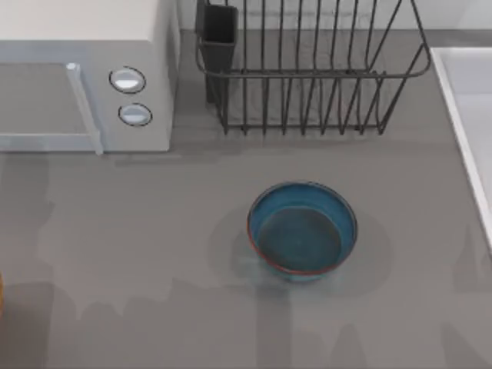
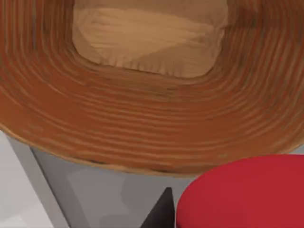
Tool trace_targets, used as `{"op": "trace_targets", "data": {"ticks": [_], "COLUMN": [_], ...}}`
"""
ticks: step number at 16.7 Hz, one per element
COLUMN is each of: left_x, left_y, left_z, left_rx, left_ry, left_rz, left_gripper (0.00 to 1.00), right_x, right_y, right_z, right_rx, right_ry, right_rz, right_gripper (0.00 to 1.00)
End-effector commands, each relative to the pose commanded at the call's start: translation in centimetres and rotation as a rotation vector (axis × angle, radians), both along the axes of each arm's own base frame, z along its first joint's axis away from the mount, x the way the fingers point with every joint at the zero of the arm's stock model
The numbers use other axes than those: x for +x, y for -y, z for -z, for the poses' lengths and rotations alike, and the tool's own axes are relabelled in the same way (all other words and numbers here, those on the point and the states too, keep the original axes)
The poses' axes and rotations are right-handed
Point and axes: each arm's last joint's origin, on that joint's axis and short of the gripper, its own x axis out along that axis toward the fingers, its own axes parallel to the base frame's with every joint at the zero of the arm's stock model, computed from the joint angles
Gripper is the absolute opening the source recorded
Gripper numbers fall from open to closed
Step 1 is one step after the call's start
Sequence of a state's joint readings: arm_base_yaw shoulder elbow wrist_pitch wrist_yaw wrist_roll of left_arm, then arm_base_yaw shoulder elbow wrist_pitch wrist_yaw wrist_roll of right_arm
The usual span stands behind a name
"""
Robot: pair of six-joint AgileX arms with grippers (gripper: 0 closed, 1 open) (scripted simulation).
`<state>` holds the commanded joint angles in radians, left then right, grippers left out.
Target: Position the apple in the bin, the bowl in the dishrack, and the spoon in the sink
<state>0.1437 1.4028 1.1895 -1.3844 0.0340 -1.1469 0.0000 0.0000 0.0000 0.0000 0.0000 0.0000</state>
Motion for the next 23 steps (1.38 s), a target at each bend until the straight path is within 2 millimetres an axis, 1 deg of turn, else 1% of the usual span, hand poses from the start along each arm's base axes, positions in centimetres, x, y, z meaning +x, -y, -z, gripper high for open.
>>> {"op": "trace_targets", "data": {"ticks": [3,5,11,12,14,18,19,20,23], "left_x": [-1.8,-2.4,-2.4,-2.4,-2.3,-2.4,-2.5,-2.6,-2.6], "left_y": [-1.8,-2.4,-2.4,-2.4,-2.5,-2.6,-2.6,-2.6,-2.6], "left_z": [-0.4,-0.6,-0.5,-0.2,1.2,5.1,5.8,6.2,6.4], "left_rx": [0.037,0.051,0.052,0.052,0.051,0.053,0.053,0.053,0.053], "left_ry": [0.009,0.012,0.013,0.012,0.016,0.015,0.013,0.012,0.012], "left_rz": [-0.195,-0.263,-0.266,-0.263,-0.264,-0.274,-0.275,-0.275,-0.275], "left_gripper": [0.00,0.00,0.00,0.00,0.00,0.00,0.00,0.00,0.00], "right_x": [0.0,0.0,0.0,0.0,0.0,0.0,0.0,0.0,0.0], "right_y": [0.0,0.0,0.0,0.0,0.0,0.0,0.0,0.0,0.0], "right_z": [0.0,0.0,0.0,0.0,0.0,0.0,0.0,0.0,0.0], "right_rx": [0.000,0.000,0.000,0.000,0.000,0.000,0.000,0.000,0.000], "right_ry": [0.000,0.000,0.000,0.000,0.000,0.000,0.000,0.000,0.000], "right_rz": [0.000,0.000,0.000,0.000,0.000,0.000,0.000,0.000,0.000], "right_gripper": [1.00,1.00,1.00,1.00,1.00,1.00,1.00,1.00,1.00]}}
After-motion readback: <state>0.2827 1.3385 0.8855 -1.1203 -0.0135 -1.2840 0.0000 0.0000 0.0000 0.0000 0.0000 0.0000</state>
